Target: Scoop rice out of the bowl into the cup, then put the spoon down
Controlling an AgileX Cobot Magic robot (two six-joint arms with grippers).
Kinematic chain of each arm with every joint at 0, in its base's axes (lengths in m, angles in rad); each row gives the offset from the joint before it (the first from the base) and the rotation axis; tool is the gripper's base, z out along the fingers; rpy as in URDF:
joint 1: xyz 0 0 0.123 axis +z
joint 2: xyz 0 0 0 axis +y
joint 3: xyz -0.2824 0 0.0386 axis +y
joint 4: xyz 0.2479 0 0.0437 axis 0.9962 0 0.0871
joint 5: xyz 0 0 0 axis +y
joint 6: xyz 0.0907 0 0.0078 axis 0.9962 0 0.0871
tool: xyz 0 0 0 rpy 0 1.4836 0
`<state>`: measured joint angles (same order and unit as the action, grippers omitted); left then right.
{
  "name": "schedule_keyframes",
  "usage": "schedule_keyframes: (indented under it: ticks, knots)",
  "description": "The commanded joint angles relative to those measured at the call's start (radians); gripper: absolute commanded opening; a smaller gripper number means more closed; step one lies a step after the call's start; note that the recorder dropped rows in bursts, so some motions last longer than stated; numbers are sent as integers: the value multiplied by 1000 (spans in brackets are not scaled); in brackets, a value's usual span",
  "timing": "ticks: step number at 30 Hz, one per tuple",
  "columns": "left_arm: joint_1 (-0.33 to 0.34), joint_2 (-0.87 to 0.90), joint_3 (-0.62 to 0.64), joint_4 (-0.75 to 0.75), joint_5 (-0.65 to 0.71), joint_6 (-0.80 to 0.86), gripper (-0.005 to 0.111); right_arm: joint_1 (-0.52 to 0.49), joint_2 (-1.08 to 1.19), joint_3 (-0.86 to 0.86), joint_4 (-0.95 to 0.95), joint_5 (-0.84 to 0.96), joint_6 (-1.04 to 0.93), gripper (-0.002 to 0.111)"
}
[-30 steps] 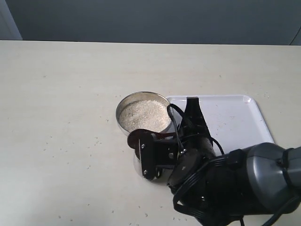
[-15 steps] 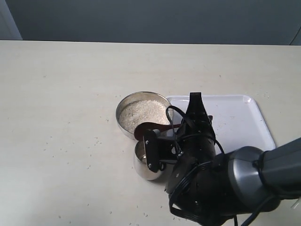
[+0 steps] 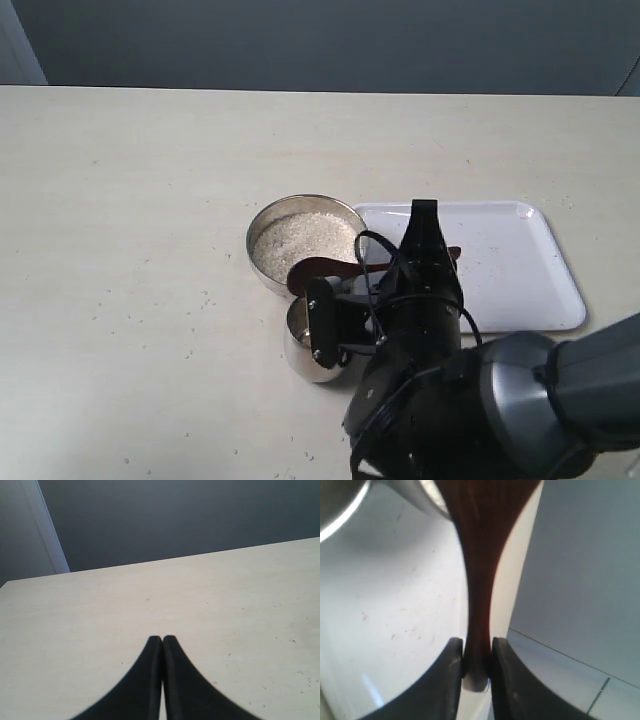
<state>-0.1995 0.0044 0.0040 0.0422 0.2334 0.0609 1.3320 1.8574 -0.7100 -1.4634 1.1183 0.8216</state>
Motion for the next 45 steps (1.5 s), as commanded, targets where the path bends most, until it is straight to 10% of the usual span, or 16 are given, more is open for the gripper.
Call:
schedule_keyframes:
  ticks: [1,45]
  knots:
    - [-4,-4,-4,1,-1,-7,1,71,-23,6,20,14,40,-1]
    - [-4,-4,-4,1,-1,-7,1,86,-26,59,81,-31,68,-1]
